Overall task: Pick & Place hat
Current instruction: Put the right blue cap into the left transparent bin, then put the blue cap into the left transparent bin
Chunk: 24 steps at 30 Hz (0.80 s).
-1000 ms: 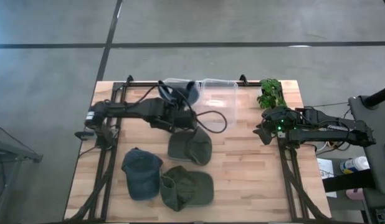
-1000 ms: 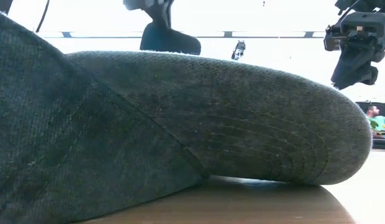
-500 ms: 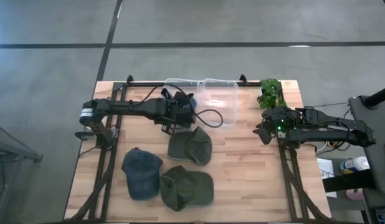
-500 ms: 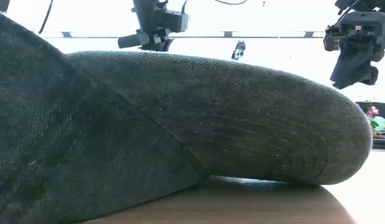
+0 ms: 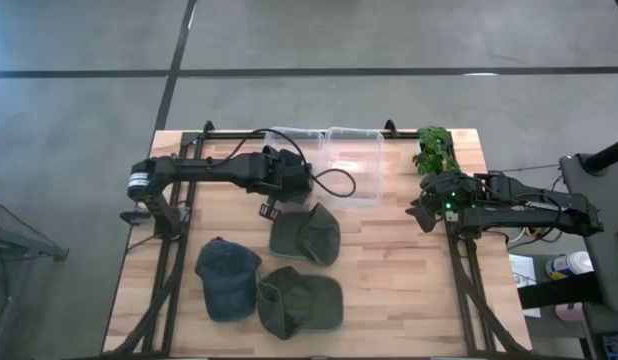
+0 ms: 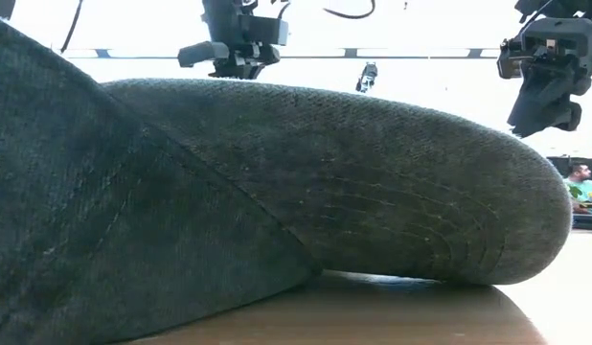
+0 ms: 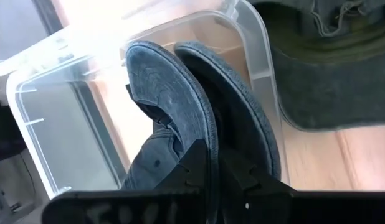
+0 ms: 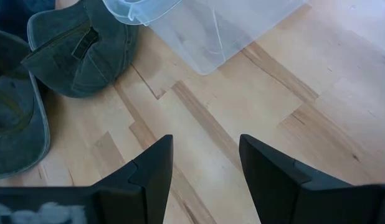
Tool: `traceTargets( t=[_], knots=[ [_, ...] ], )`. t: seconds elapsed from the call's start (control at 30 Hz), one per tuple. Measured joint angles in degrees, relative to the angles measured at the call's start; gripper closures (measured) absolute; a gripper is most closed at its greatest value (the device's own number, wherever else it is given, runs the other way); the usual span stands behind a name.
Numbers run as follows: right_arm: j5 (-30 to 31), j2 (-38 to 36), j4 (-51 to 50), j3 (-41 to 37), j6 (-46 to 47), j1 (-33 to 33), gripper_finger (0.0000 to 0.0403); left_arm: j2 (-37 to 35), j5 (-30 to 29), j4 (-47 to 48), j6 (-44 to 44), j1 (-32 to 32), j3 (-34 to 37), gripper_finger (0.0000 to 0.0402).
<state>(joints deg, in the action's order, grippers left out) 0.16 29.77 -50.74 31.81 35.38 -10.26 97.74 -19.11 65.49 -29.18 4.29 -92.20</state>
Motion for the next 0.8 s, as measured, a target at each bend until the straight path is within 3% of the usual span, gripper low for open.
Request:
traceTargets(
  t=[0.27, 0.57, 0.73, 0.8],
  knots=[
    [0.0, 0.01, -0.01, 0.0, -0.01, 0.0, 0.0225, -0.64, 2.59, -2.31, 3.94, -0.28, -1.67, 0.038],
    [0.0, 0.01, 0.0, 0.0, 0.0, 0.0, 0.0225, -0.64, 7.29, -5.16, 19.87, -0.28, -5.22, 0.0348],
    [0.0, 0.01, -0.02, 0.0, 0.01, 0.01, 0.0225, -0.64, 6.24, -1.25, 20.18, -0.48, -5.25, 0.0347],
    [0.0, 0.01, 0.0, 0.0, 0.05, 0.0, 0.0225, -0.63, 3.05, 1.39, 18.06, -0.7, -5.47, 0.0347]
  ],
)
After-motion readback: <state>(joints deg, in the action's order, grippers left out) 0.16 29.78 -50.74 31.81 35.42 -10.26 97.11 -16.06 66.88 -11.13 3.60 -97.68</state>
